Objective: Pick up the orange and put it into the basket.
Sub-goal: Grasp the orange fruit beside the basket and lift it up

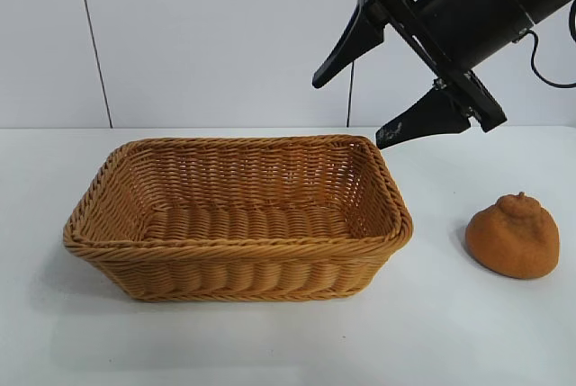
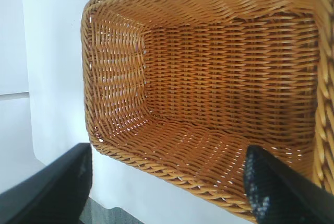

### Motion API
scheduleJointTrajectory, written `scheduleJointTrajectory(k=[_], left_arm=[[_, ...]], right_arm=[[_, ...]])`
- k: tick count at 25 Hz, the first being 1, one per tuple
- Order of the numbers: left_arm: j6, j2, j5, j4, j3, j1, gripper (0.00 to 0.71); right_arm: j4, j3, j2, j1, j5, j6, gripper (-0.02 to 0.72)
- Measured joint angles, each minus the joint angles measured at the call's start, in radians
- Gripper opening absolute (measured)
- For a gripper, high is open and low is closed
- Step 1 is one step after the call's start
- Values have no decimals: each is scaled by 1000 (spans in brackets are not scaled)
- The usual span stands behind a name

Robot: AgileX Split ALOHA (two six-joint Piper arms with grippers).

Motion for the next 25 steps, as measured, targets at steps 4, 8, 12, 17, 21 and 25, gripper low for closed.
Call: scheduleJointTrajectory(k=[4,8,12,17,21,25], left_arm=[[0,-101,-6,0,1,0,584],[0,-235,-6,0,2,0,584],[0,-319,-6,-1,2,0,584],[0,-321,-6,-1,2,0,583],[0,-321,-6,-1,2,0,583],[0,-321,-6,-1,2,0,583]], right_arm=[[-14,-22,0,0,21,0,547],[-84,-106,0,0,80,5,547],[-253,-202,0,0,140,84,547],[-556,-263,0,0,186,254,547],[-705,-266,0,-42,219,301,547],[-735,-266,0,-138,219,308,547]])
